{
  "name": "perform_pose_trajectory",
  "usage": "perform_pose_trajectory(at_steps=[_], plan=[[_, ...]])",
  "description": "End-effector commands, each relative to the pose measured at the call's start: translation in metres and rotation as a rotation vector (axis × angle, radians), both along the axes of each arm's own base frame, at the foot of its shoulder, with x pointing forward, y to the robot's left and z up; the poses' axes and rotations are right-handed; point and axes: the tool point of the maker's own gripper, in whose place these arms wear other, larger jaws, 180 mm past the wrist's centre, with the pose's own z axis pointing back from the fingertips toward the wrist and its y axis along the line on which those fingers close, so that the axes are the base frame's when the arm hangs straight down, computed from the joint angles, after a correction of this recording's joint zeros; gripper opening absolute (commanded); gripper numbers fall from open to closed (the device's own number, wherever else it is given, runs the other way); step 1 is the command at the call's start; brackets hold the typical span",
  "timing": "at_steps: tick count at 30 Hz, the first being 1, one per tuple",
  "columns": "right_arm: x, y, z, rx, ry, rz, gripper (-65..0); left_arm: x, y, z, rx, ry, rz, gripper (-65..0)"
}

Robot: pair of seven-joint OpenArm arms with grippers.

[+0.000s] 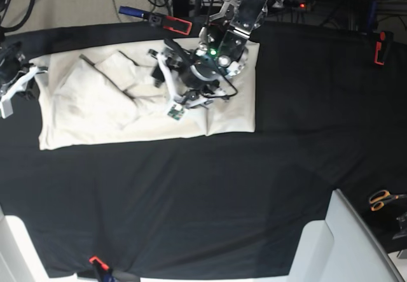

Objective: Fold the T-shirt properly
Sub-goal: 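Lift the strip end with the left gripper and fold it toward the right gripper, then open the left gripper and withdraw it from the folded shirt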

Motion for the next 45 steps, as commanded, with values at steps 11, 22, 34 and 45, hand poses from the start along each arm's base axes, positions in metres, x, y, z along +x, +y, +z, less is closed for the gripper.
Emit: perform_pose_trajectory(at_steps=[11,22,34,45], plan=[[0.009,-0.005,0.012,-0.013,-0.042,0.009,-64.5,0.041,-0.036,0.050,-0.090,-0.140,-0.023,-5.4],[0.016,0.018,0.012,0.001,-0.048,0.075,-64.7,0.074,-0.022,0.077,-0.067,-0.220,-0.003,-8.7],[-0.002,0.165,0.030,0.152,-0.042,0.349,-64.8,0.027,0.205,0.057,0.231,-0.138,0.386,-65.0],[-0.045,0.242,0.011,0.313,0.121,0.391,-62.3,0.001,0.346,0.076,0.458,-0.147,0.604,-65.0]])
